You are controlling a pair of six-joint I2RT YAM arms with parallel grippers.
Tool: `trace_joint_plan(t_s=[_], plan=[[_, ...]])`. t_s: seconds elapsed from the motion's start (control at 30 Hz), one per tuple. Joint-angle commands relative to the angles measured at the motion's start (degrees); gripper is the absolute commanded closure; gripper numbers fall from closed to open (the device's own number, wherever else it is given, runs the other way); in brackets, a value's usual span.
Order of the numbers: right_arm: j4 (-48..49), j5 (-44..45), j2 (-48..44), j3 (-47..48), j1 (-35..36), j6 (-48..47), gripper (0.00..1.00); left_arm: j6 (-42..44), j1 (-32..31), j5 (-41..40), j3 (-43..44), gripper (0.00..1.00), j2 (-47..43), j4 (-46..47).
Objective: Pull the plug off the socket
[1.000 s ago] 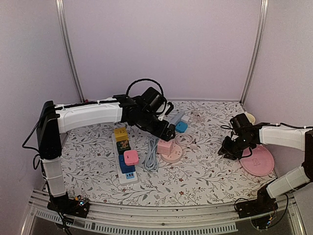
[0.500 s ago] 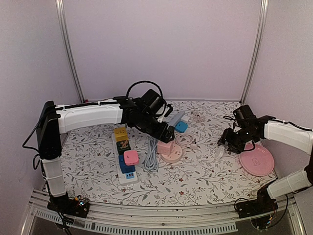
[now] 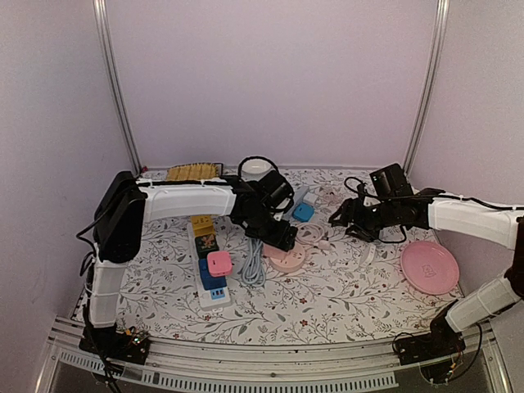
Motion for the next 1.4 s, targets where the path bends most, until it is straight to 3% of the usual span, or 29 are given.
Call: trace_joint_plan(t_s=[0.0, 0.13, 0.3, 0.4, 0.53, 0.8, 1.03, 1.2, 1.37], plan=[[10.6, -7.9, 4.9, -0.7, 0.2, 0.7, 0.33, -2.8, -0.1, -2.1, 7.0, 0.11, 3.7, -4.5], [16.7, -14.9, 10.0, -0.9, 0.2, 2.0, 0.49, -5.2, -0.2, -2.4, 11.2, 0.20, 6.1, -6.9], [20.2, -21.2, 15.6, -0.1, 0.1, 2.3, 0.87, -9.0, -1.4, -3.0, 15.2, 0.34, 8.1, -9.6], [20.2, -23.9, 18.3, 1.0, 0.2, 0.9, 0.94, -11.6, -2.7, -3.4, 16.7, 0.41, 9.0, -10.6], [20.3, -25.5, 20.7, 1.2, 0.1, -1.4, 0.96, -14.4, -4.8, -5.4, 18.5, 0.27, 9.5, -12.9], [19.8, -28.0, 23.5, 2.4, 0.3, -4.0, 0.96, -20.1, -6.5, -8.8, 19.5, 0.26, 10.0, -16.7], [19.5, -26.7, 24.3, 0.6, 0.3, -5.5, 0.97, -23.8, -7.9, -8.8, 20.7, 0.14, 11.3, -19.2], [19.8, -26.7, 23.2, -1.7, 0.2, -5.7, 0.97, -27.8, -9.6, -8.8, 20.5, 0.15, 10.8, -19.4], [19.3, -26.0, 21.2, -3.1, 0.2, -6.3, 0.97, -30.1, -10.2, -9.7, 20.3, 0.25, 11.4, -19.5]])
